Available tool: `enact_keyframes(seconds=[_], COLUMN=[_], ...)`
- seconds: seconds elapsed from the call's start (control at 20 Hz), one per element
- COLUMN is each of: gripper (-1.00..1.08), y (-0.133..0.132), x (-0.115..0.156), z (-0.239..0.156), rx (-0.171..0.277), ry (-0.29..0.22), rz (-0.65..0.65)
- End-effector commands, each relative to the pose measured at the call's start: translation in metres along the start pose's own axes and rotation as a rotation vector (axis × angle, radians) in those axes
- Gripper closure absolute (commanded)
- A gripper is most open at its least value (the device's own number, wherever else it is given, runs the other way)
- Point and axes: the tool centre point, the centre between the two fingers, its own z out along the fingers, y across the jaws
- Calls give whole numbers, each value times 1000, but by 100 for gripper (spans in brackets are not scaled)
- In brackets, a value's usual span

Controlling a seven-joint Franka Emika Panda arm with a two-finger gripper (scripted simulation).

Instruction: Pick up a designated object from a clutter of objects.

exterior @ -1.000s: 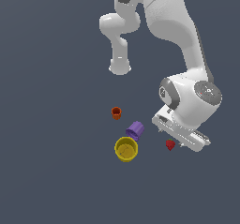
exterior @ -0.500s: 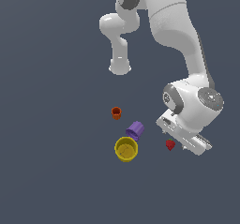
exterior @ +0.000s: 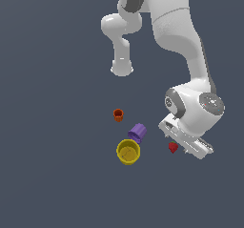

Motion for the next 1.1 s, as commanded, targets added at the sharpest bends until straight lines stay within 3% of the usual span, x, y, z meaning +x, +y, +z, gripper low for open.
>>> enact_keyframes(seconds=[0.0, 0.5, 0.55, 1.05], gripper=[-92, -92, 108, 108], y=[1, 0, 0, 0], x=[-1, 0, 0, 0], z=[12, 39, 39, 39], rx=[-1, -1, -1, -1], ry=[0, 0, 0, 0], rz=[1, 3, 3, 3])
